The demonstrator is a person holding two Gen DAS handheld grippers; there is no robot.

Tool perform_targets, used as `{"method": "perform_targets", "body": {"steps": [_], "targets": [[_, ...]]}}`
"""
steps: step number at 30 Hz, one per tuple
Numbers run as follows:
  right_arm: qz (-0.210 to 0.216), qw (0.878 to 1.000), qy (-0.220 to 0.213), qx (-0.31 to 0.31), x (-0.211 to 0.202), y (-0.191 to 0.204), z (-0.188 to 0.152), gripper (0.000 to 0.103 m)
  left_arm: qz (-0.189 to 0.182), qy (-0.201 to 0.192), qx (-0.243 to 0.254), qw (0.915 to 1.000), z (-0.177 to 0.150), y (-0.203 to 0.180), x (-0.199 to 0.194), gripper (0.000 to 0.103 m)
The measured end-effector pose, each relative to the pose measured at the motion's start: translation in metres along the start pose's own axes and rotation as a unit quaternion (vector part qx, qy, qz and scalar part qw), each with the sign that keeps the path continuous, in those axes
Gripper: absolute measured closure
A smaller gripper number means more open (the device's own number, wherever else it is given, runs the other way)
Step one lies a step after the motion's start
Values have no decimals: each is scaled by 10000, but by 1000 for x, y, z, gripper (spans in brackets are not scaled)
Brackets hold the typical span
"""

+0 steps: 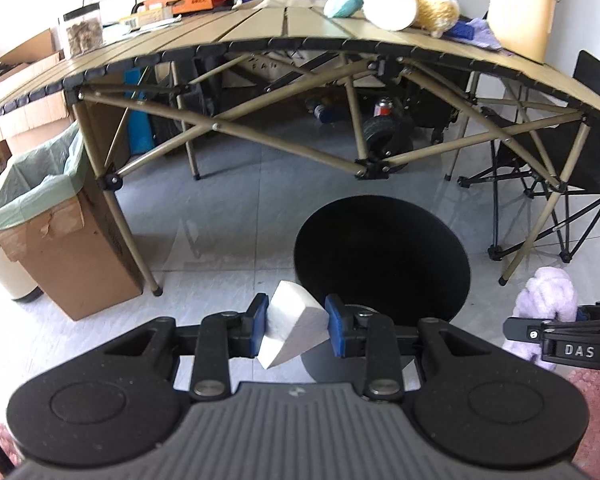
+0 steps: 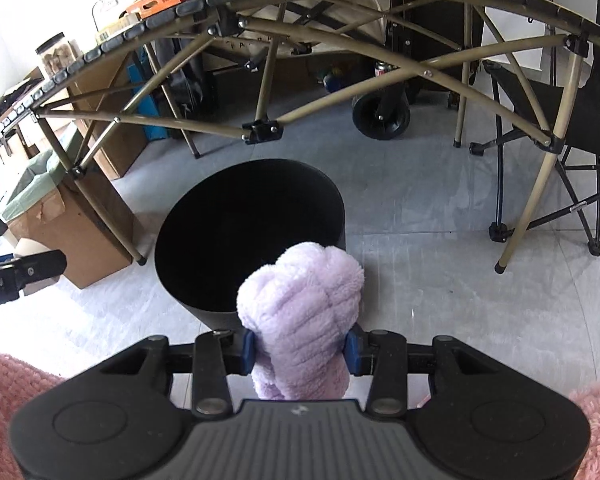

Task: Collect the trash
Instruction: 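Carry the lavender item and white wedge in both tools down over the black bin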

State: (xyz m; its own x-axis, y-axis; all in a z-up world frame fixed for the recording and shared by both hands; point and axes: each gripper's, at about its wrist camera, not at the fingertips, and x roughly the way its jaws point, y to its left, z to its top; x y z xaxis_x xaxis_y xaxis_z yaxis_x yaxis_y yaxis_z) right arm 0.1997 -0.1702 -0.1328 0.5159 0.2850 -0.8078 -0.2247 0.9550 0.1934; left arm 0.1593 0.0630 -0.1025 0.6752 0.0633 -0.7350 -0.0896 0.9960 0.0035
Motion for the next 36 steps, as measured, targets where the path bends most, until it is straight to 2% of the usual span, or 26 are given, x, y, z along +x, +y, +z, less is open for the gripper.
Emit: {"method": "perform_targets", "body": {"steps": [12, 25, 32, 36], "targets": [[39, 9996, 275, 49, 16, 4, 6, 63, 188, 336, -262, 9989, 4, 10, 20, 71], [302, 9983, 461, 162, 44, 19, 26, 63, 370, 605, -703, 9950, 15, 29, 44, 71], [433, 9983, 255, 288, 51, 30, 50, 63, 456, 680, -1012, 9915, 29, 39, 58, 71], [464, 9981, 231, 338, 64, 38, 65, 63, 561, 726, -986, 9909, 33, 39, 65, 71]]}}
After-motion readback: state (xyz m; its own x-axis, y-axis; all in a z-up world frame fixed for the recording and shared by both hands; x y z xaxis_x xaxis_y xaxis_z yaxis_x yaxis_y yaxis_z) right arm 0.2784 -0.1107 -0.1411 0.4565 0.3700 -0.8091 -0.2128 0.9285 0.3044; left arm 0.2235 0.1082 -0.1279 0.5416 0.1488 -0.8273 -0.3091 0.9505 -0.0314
